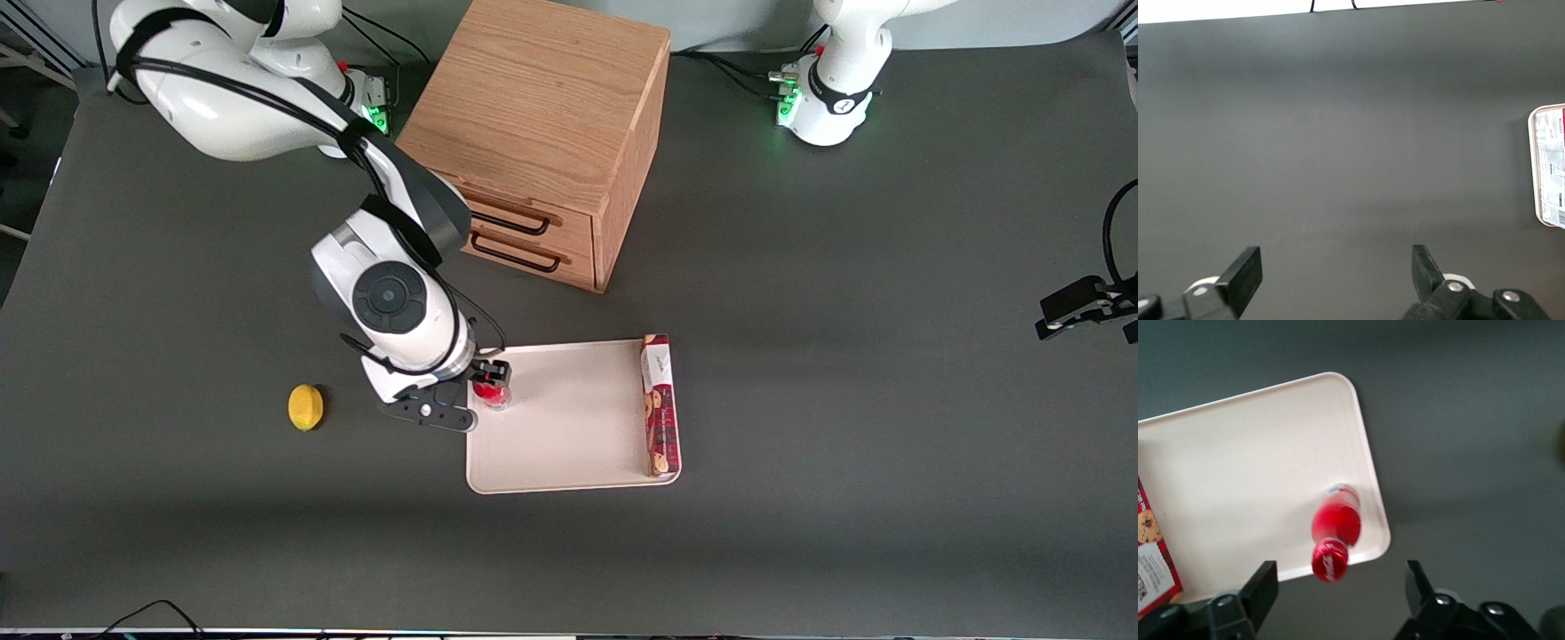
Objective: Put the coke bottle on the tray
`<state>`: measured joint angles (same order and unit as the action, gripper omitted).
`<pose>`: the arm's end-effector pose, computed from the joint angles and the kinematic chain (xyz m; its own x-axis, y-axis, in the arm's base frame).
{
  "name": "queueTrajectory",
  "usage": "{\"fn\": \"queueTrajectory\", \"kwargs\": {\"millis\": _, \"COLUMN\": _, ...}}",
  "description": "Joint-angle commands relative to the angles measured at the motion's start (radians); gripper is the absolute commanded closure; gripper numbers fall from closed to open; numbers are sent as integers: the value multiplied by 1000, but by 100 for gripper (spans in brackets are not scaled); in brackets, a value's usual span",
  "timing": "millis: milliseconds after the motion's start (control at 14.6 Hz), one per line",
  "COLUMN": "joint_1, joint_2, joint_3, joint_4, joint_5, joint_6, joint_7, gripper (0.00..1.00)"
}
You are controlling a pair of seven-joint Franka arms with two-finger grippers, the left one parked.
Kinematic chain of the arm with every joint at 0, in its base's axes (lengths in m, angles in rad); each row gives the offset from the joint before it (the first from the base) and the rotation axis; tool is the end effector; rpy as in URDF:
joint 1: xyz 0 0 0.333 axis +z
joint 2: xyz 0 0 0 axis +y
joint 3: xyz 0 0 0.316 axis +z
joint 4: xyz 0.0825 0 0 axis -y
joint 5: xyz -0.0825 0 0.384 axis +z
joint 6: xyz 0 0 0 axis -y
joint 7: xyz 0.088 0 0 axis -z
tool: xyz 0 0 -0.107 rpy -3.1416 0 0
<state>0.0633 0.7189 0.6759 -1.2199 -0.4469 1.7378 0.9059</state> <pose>0.6344 0.3487 0.4034 0.9808 -0.1930 -0.0282 -0.1914 -0.9801 0.0525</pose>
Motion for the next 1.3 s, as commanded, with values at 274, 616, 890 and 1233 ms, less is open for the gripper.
{"fn": "queueTrajectory", "kwargs": {"millis": 274, "joint_1": -105, "joint_2": -453, "joint_3": -166, "joint_4": -16, "joint_5": 193, "joint_6": -390, "joint_7": -468, "gripper": 0}}
{"fn": "queueTrajectory", "kwargs": {"millis": 616, "joint_1": -108, "joint_2": -777, "joint_3": -518, "joint_4": -351, "joint_5": 387, "joint_6": -391, "joint_7": -772, "gripper": 0}}
{"fn": "queueTrajectory", "kwargs": {"millis": 890, "joint_1": -106, "joint_2": -920, "joint_3": -558, "joint_4": -659, "joint_5": 393, "joint_6": -183, "joint_7": -809, "gripper": 0}}
{"fn": "queueTrajectory", "kwargs": {"millis": 1233, "joint_1": -103, "joint_2": -888, "joint_3": -595, "joint_4": -599, "joint_5": 470, "joint_6": -182, "joint_7": -812, "gripper": 0}}
